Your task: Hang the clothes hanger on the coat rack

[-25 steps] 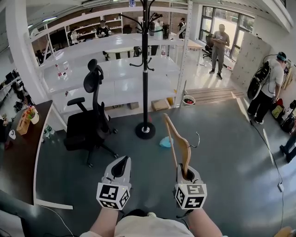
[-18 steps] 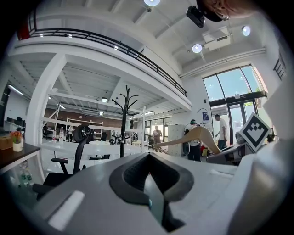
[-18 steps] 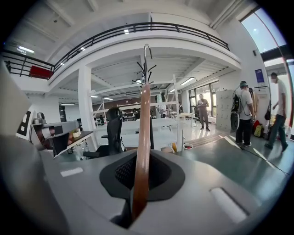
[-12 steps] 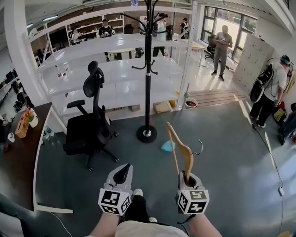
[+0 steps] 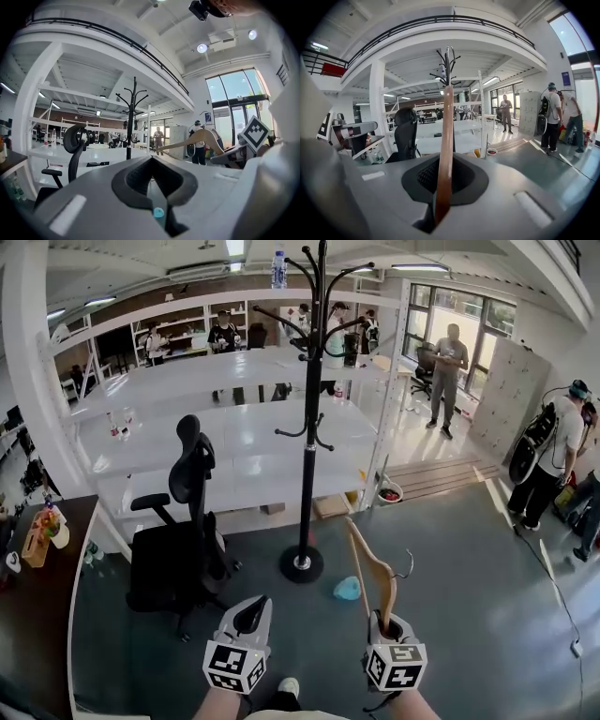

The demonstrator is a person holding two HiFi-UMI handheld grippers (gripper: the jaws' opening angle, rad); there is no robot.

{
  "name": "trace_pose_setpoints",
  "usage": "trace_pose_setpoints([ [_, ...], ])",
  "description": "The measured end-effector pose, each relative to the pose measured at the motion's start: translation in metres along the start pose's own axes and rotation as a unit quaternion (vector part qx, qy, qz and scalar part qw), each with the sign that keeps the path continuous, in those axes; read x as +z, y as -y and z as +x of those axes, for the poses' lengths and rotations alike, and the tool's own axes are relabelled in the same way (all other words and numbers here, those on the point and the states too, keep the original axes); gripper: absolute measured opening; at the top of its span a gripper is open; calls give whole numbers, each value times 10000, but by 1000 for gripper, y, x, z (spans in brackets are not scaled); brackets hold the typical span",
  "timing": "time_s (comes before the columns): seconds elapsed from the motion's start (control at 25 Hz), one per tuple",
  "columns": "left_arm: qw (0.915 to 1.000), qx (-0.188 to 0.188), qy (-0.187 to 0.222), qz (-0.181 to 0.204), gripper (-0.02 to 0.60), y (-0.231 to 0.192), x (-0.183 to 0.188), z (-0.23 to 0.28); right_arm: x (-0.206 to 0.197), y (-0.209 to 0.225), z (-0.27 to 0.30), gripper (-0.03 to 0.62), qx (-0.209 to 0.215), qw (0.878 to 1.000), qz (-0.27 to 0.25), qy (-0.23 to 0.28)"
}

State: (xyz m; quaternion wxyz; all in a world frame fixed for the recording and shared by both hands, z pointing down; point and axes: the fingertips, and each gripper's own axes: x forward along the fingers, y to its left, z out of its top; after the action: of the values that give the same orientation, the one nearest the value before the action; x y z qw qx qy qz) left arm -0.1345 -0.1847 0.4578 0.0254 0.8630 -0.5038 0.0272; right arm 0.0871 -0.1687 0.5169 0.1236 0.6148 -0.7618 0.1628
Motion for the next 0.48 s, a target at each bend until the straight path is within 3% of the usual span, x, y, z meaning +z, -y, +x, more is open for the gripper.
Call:
trace_pose_setpoints([
  [0.28,9998,-190,21,96,0,-75,19,70,53,1,89,34,-324,9992,220,115],
  [0.48,9998,-169,72,-41,0,-108,21,110,80,16,135,34,-441,9986,237,155],
])
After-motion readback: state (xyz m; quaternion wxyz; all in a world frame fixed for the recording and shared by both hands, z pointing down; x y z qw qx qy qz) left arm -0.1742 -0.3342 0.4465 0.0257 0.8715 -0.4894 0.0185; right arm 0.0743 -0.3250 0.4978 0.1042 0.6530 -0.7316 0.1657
